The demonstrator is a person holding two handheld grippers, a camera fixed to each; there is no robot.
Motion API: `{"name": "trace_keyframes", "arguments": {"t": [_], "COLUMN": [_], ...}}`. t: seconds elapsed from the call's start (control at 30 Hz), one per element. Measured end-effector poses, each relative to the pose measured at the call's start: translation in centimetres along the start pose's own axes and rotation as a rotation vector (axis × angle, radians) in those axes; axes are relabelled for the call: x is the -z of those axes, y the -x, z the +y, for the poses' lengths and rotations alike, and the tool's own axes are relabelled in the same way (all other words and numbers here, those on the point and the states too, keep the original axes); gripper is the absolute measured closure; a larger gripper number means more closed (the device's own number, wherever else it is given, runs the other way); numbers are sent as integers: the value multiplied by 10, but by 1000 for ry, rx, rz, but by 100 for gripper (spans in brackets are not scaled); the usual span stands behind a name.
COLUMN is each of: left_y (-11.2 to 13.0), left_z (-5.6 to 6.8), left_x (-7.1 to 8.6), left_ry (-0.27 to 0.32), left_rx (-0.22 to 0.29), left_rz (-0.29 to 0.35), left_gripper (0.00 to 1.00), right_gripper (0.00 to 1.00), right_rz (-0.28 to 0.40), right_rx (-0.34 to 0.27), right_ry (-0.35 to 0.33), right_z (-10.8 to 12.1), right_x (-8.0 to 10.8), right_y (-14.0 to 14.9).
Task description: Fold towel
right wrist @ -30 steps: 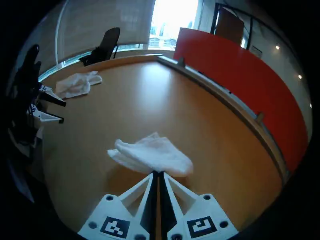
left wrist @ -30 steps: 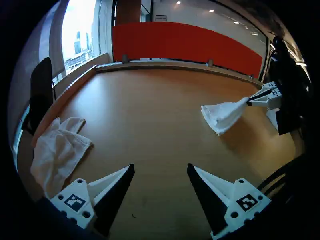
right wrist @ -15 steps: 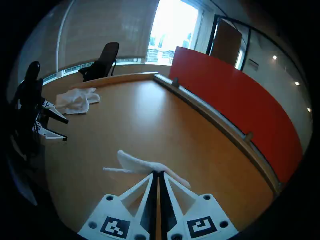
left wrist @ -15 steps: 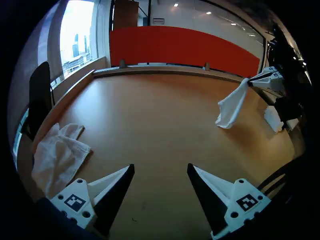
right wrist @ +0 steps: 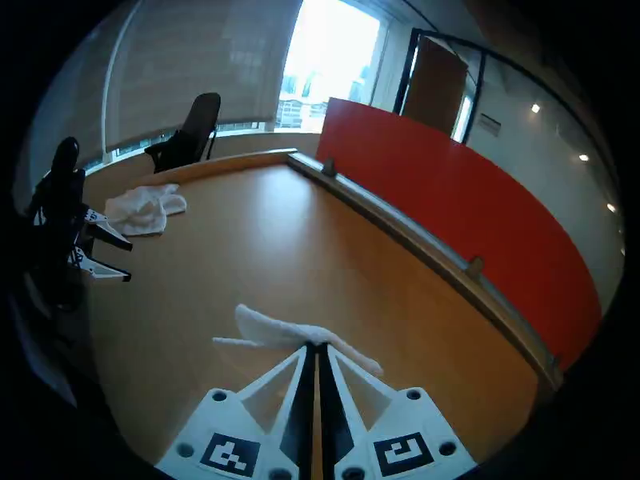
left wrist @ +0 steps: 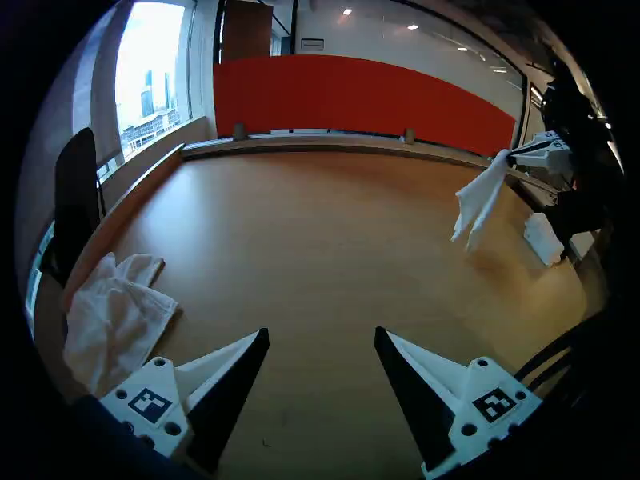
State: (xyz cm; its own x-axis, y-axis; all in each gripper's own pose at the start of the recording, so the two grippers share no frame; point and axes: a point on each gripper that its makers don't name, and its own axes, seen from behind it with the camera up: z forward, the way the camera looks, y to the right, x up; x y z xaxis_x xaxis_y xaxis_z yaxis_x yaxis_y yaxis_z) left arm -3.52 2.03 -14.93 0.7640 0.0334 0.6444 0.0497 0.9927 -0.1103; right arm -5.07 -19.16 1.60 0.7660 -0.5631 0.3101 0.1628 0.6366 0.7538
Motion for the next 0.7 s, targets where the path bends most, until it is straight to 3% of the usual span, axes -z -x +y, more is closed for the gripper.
{"name": "trace_keyframes", "arguments": {"t": [0.4, 0.7], "left_y": [-3, -3], "left_z": [6, 2], "left_x": [-2, -1], "left_ry": [7, -10], "left_rx": [-12, -7], "left_rz": [-3, -10], "left_gripper": [2, 2], "right_gripper": [97, 97], "right_rz": [-10, -46], "right_rx": [-43, -79], "right_ry": [34, 75], "right_z": [51, 100], "right_x": [34, 62], "right_y": [15, 45]}}
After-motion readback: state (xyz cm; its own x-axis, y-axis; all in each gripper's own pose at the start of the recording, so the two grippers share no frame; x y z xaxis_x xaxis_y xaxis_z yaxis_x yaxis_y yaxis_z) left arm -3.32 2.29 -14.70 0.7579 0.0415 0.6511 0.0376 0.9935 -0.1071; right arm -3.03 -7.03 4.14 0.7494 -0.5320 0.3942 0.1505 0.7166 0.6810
